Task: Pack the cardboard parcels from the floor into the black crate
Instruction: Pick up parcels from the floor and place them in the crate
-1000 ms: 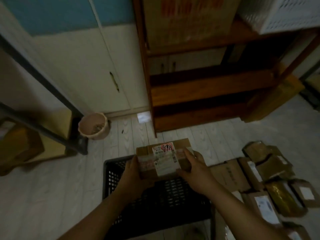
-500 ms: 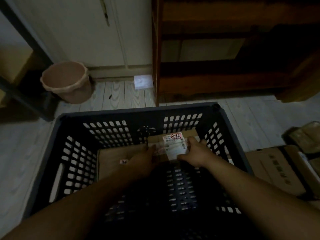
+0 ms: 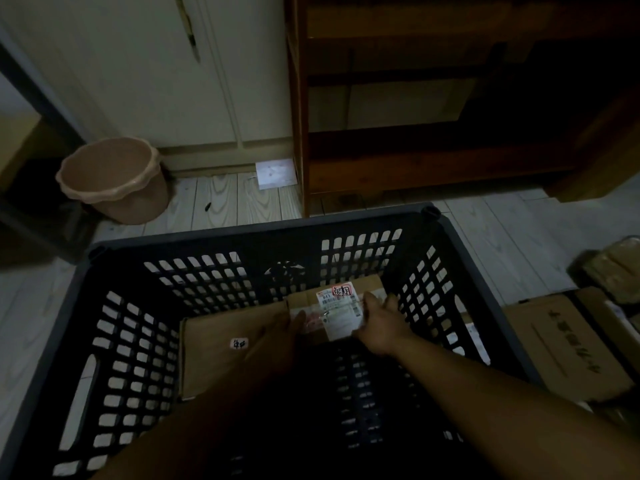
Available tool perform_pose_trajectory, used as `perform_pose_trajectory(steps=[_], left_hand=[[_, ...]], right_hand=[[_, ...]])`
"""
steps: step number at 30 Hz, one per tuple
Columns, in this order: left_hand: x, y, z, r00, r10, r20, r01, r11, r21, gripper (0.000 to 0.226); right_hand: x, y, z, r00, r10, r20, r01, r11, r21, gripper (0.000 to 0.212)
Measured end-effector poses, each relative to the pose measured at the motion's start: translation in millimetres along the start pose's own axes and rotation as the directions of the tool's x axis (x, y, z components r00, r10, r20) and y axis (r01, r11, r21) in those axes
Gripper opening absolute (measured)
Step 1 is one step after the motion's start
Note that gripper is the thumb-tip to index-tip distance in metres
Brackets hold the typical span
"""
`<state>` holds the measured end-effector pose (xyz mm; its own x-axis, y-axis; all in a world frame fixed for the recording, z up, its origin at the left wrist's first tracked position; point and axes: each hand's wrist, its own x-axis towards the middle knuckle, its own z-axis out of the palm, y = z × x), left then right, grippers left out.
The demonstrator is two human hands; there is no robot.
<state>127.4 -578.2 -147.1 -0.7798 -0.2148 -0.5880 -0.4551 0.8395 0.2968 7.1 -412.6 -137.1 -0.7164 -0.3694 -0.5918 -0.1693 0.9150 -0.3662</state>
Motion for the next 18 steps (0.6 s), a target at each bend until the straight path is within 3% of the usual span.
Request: perform_pose_trajectory(steps=[4, 9, 12, 18], left_hand=[[10, -1, 4, 0.997, -0.008, 0.071, 0.003, 0.998, 0.068, 0.084], [3, -5, -22, 0.995, -0.016, 0.095, 0.004, 0.992, 0.126, 0.090], [-35, 1, -64, 0.995, -0.039, 0.089, 0.023, 0.985, 0.172, 0.091], [-169, 60, -195, 0.994, -0.077, 0.077, 0.076, 0.997, 0.015, 0.079]], right_hand=[[11, 5, 4, 1.000, 0.021, 0.020, -0.020, 0.997, -0.071, 0.080], [2, -2, -14, 0.999, 0.041, 0.013, -0.041, 0.999, 0.003, 0.079], [-38, -13, -46, 0.999, 0.028, 0.036, -0.031, 0.997, 0.072, 0.077], [-164, -56, -166, 0.998, 0.034, 0.060, -0.040, 0.994, 0.105, 0.067]])
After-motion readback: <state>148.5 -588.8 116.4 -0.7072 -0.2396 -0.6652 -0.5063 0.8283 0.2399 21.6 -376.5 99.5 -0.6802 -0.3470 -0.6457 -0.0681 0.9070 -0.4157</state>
